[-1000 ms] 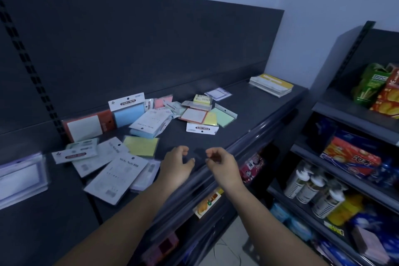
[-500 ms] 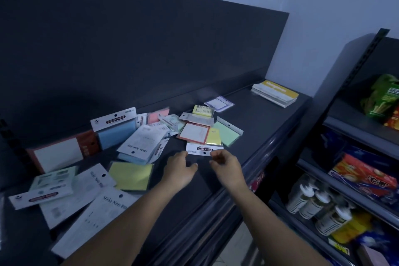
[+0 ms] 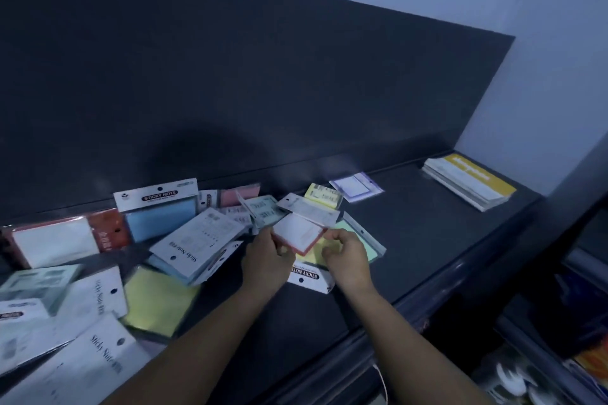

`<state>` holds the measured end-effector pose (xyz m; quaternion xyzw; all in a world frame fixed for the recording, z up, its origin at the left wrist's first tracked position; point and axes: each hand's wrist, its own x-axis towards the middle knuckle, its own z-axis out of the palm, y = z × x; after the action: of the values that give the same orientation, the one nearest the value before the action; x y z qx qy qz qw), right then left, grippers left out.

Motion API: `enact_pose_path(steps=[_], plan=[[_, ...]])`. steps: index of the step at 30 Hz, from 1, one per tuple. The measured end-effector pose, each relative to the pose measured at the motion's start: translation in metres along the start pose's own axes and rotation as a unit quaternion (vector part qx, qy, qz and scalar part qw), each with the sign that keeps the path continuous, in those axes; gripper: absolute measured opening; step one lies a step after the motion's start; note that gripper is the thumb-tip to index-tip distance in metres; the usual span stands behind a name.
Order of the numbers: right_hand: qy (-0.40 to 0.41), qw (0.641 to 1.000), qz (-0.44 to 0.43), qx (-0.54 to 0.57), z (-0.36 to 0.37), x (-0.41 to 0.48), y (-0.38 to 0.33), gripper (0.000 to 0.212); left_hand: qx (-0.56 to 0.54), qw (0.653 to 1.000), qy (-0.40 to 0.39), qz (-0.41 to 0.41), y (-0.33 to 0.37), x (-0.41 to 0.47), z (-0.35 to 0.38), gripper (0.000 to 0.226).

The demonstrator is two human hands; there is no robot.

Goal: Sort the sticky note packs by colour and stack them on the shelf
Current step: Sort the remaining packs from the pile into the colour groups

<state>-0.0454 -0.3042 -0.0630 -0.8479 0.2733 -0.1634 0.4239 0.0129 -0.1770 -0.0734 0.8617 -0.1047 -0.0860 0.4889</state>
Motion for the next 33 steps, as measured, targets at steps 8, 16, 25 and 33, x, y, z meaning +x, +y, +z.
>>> enact_pose_path(steps=[8,16,25,33], plan=[[-0.114,0.981,-0.102,-0.119,-0.003,0.051,0.009,0.037,-0.077,0.992,0.097,-0.034,0.015,0.016,0.029,0.037],[-0.141,0.984,-0.092,-0.056,0.003,0.048,0.014,0.026,-0.034,0.985,0.121,-0.120,0.004,0.010,0.019,0.039],[-0.120,0.974,-0.193,-0.012,0.016,0.006,-0.020,0.026,-0.154,0.976,0.121,-0.096,-0.005,-0.029,-0.029,0.012],[-0.294,0.901,-0.318,-0.034,0.048,-0.046,-0.062,0.041,-0.239,0.964,0.106,-0.047,-0.022,-0.075,-0.093,0.009]])
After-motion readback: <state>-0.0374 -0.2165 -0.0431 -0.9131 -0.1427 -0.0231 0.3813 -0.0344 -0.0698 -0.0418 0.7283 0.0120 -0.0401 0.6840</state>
